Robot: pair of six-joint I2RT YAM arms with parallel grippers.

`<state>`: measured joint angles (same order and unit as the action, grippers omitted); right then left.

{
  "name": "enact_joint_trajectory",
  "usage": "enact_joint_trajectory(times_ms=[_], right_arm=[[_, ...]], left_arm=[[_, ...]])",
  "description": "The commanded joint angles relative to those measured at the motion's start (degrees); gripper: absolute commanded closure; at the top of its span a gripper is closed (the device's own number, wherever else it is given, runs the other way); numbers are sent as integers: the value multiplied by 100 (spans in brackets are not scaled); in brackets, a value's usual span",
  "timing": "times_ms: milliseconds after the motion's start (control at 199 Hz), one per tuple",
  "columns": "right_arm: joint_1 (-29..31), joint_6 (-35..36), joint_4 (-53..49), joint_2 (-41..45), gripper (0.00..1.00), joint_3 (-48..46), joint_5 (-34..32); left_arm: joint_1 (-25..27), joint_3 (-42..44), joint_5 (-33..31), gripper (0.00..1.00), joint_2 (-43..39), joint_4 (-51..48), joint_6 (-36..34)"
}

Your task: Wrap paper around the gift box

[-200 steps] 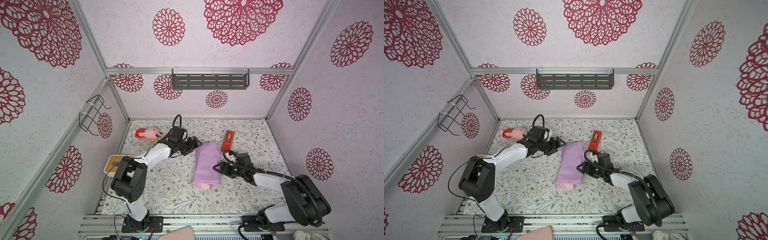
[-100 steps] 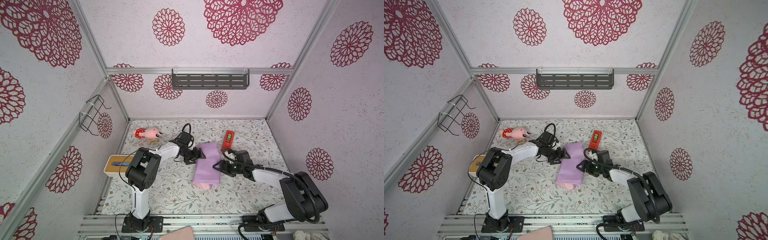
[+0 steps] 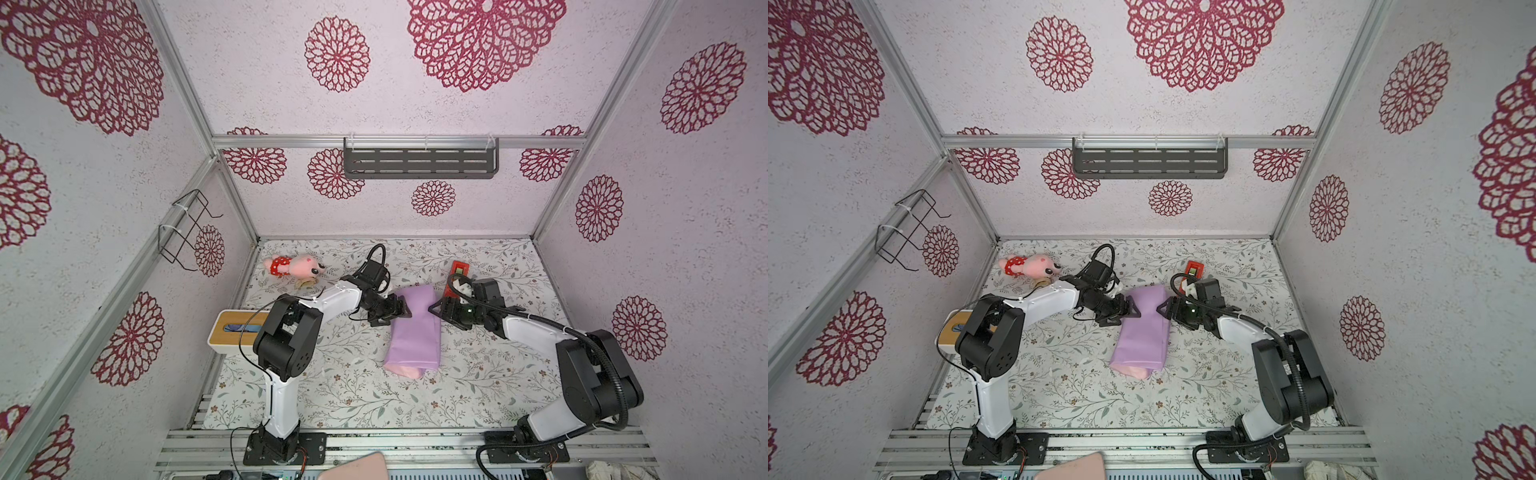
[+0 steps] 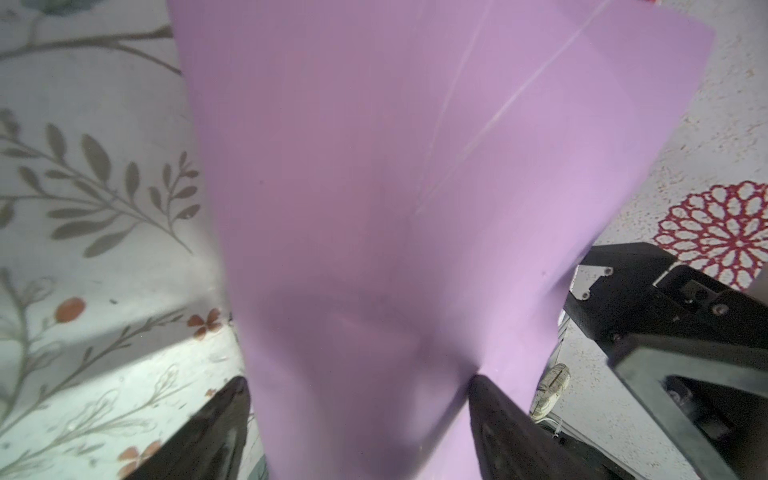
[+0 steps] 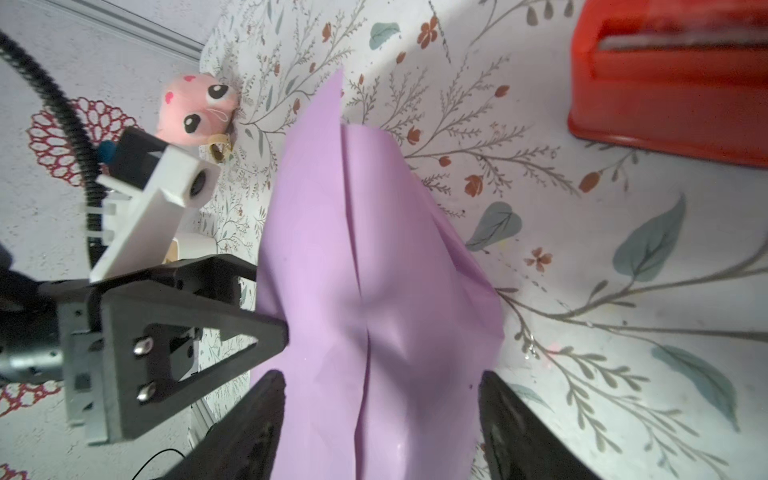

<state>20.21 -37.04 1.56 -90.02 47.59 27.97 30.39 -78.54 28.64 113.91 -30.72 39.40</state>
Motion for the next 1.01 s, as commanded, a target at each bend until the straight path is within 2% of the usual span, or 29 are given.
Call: enact_joint_trajectory(times_ms=[0,171,352,588,754,1001], right_arm=[[213,375,-608,-57,27,343,-578],[456,444,-741,-146,33,536,-842],[605,450,-683,-358,39,727,-715],[647,620,-834,-699,41,1165,-441],[665,737,-993,-789,40,1285,-290],[516,1163,-1560,-596,29,1224,-735]], left_arm=[[84,-3,-305,16,170,-509,-134],[126,36,-292,16,103,-456,-78],[131,222,-193,16,-69,-250,102],[138,556,-214,16,-489,16,361],[135,631,-352,16,-518,110,419],[136,575,-473,16,-508,144,427]])
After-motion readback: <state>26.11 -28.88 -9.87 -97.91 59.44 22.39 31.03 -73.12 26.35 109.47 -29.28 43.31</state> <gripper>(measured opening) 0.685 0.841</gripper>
